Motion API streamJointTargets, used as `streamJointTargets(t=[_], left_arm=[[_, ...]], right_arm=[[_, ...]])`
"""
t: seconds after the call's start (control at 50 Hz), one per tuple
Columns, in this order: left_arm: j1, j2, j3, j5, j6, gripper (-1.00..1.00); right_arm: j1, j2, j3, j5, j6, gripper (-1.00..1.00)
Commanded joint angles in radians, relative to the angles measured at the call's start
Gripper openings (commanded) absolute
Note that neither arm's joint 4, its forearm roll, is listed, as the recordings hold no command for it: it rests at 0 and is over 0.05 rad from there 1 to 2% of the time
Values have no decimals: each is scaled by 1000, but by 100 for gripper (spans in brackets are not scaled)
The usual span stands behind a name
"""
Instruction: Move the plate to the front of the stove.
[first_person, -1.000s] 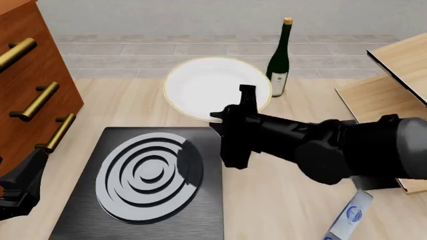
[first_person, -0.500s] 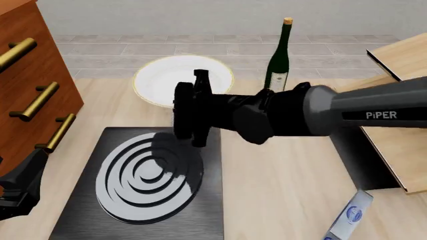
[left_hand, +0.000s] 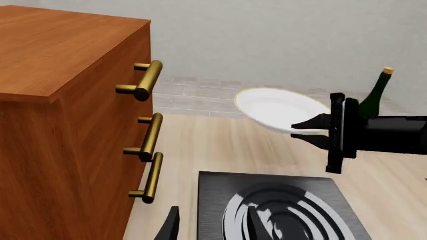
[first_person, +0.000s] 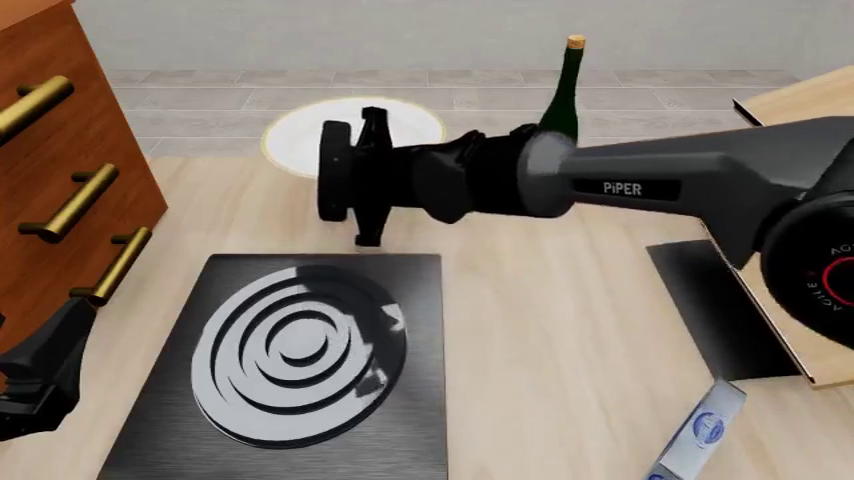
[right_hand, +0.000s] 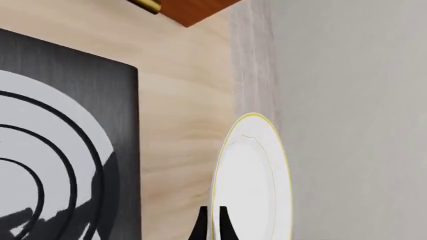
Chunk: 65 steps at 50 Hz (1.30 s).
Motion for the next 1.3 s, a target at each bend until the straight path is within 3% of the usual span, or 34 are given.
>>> streamJointTargets(t=[0.02,0.28,0.64,1.3], left_arm=[[0,-4,0,4,1,100],[0,-1,0,0,1,100],[0,-2,0,1,1,100],[0,-2,0,1,1,100]], right_arm=[[-21,108,-199,103,30,-100],[-30,214,-388,216,77,-100],[-31,309,-550,304,121,-100],[-43,399,-574,297,167,-100]])
